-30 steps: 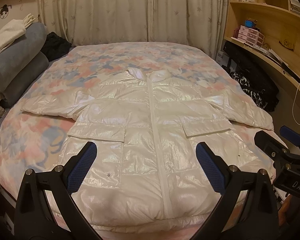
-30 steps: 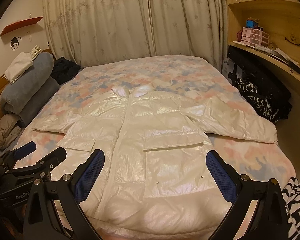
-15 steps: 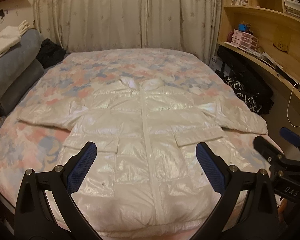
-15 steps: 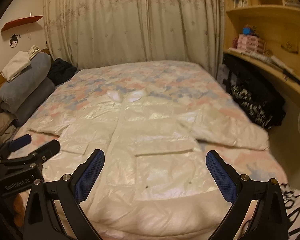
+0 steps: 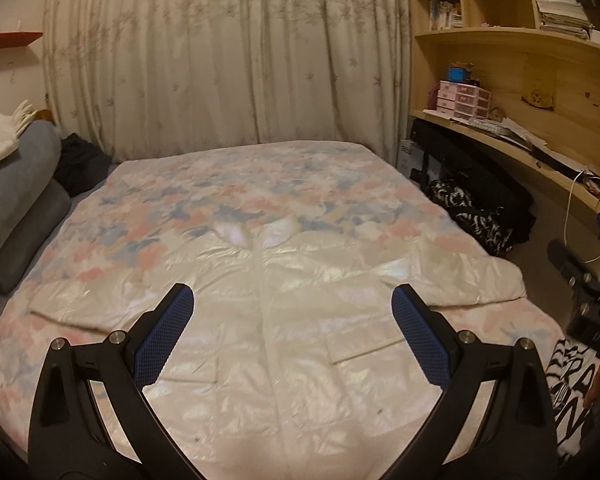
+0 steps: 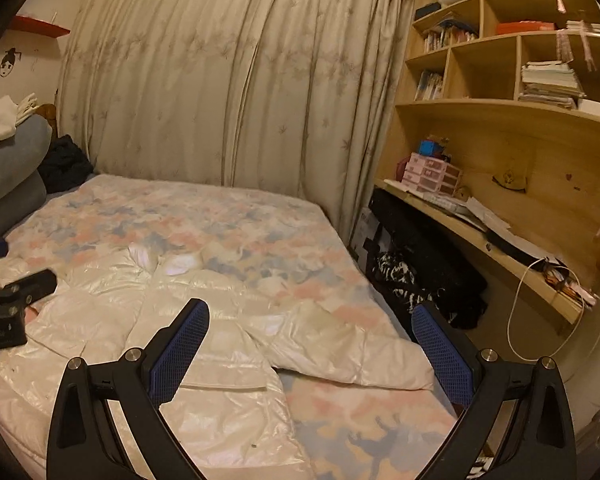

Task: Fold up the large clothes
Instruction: 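Grasp the sleeve cuff of the white jacket with the right tool, then fold the held sleeve across the jacket front and open the right tool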

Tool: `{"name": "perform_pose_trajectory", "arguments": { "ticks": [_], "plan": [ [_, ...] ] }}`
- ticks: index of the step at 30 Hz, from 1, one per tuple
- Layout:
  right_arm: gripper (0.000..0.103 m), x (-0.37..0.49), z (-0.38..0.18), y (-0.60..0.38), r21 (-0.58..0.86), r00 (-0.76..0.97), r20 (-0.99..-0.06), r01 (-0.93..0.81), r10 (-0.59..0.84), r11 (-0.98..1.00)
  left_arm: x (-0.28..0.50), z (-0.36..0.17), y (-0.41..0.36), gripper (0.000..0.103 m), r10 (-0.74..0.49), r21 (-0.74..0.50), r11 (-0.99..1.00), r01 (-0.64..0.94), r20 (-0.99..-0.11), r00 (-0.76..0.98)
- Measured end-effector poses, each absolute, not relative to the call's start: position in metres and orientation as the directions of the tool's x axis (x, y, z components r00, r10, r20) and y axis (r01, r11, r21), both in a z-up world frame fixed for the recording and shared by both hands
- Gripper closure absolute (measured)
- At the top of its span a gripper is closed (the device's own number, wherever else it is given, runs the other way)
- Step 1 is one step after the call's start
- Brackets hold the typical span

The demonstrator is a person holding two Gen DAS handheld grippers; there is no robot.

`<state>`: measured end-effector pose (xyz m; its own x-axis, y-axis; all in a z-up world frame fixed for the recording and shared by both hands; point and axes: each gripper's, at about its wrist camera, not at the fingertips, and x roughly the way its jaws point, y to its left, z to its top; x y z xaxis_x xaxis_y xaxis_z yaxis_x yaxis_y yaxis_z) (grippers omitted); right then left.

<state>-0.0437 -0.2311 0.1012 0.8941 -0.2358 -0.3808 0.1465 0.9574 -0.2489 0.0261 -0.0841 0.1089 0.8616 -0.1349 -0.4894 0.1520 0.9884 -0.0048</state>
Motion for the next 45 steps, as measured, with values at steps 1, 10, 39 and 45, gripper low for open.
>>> {"name": "perform_pose_trajectory", "arguments": {
  "ticks": [1, 10, 39, 45],
  "plan": [
    [0.001, -0.04, 0.105, -0.237, -0.256, 0.888, -0.39, 0.149, -0.243, 0.955, 0.035, 0.114, -0.092, 0.004, -0.147, -0.007, 0.986, 0.165, -0.49, 0.859],
    [0.001, 0.033, 0.102, -0.347, 0.019, 0.847, -0.516, 0.161, -0.128, 0.987, 0.125, 0.1, -0.149, 0.004, -0.246, -0.136, 0.969, 0.205, -0.554, 0.795],
    [0.075, 0.193, -0.257, -0.649, 0.495, 0.555, -0.831, 0.697, 0.047, 0.52, 0.286, -0.142, -0.262, 0.047, -0.215, -0.127, 0.975, 0.182, -0.748, 0.628],
    [0.094, 0.205, -0.183, -0.624, 0.479, 0.663, -0.747, 0.591, -0.053, 0.649, 0.278, -0.135, -0.228, 0.06, -0.199, -0.144, 0.98, 0.139, -0.791, 0.579]
  ]
}}
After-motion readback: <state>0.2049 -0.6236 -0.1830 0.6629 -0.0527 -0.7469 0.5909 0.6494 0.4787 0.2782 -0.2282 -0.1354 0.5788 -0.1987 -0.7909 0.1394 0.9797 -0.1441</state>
